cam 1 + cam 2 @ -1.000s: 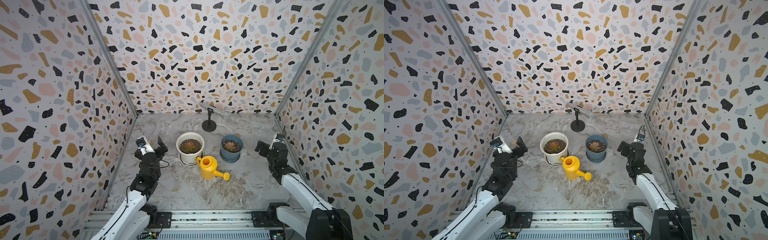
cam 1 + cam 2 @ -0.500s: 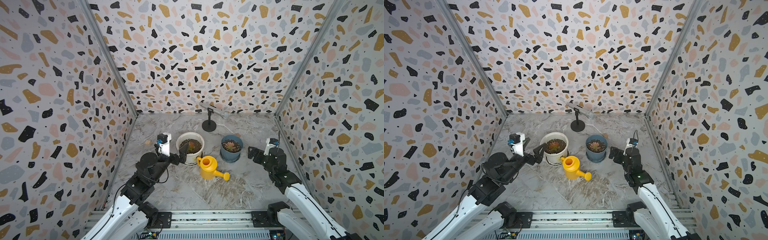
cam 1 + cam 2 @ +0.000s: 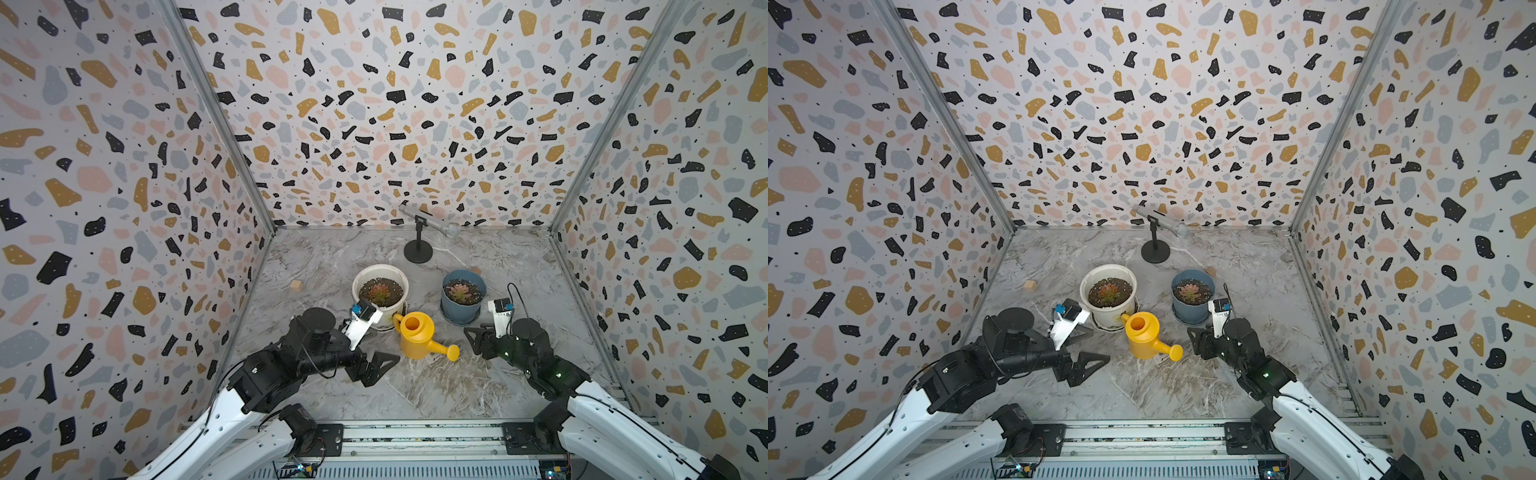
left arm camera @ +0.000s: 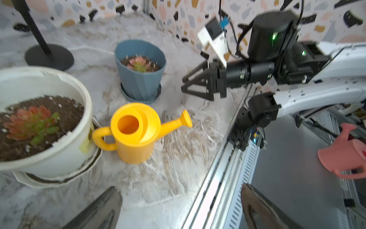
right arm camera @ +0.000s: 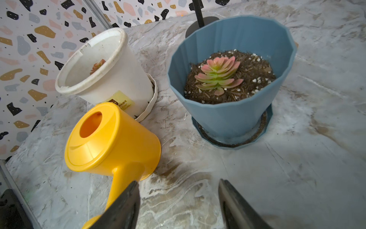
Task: Water the succulent around the soil edge
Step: Adjust the watering can at the center of the board.
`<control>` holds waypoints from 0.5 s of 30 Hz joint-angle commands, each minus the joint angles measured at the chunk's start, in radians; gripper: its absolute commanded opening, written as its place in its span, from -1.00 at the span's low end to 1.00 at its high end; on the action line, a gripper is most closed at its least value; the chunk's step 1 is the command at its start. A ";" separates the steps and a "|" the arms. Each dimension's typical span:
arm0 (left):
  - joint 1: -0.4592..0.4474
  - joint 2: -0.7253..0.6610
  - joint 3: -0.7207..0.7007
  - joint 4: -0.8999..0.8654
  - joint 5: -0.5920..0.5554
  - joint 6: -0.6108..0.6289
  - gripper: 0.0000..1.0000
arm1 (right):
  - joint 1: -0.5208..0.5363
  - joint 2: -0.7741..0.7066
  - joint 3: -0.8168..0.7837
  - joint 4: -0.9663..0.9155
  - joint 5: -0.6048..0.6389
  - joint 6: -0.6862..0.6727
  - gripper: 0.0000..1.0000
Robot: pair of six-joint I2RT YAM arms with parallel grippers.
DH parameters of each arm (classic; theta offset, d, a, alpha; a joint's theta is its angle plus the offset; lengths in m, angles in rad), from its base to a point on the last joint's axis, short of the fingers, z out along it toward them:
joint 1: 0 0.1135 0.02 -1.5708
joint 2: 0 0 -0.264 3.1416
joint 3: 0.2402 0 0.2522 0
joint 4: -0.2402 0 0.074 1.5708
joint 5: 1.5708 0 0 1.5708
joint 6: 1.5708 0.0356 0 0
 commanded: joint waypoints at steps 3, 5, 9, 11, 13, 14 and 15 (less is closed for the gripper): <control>-0.068 -0.029 -0.025 -0.063 -0.020 -0.038 0.93 | 0.030 0.034 0.065 0.053 -0.084 -0.035 0.30; -0.068 0.002 -0.024 -0.065 -0.039 -0.033 0.92 | 0.055 0.060 0.131 -0.044 -0.103 -0.039 0.29; -0.071 0.051 -0.047 -0.039 -0.063 -0.020 0.92 | 0.144 0.101 0.254 -0.270 -0.097 -0.027 0.18; -0.071 0.065 -0.077 -0.011 -0.099 -0.007 0.93 | 0.208 0.095 0.291 -0.346 -0.057 0.001 0.11; -0.071 0.073 -0.109 0.022 -0.135 0.000 0.94 | 0.284 0.087 0.312 -0.389 -0.015 0.038 -0.02; -0.071 0.076 -0.130 0.045 -0.150 -0.002 0.94 | 0.323 0.090 0.321 -0.406 0.010 0.071 -0.05; -0.071 0.078 -0.137 0.054 -0.164 -0.002 0.94 | 0.363 0.098 0.324 -0.425 0.049 0.118 -0.09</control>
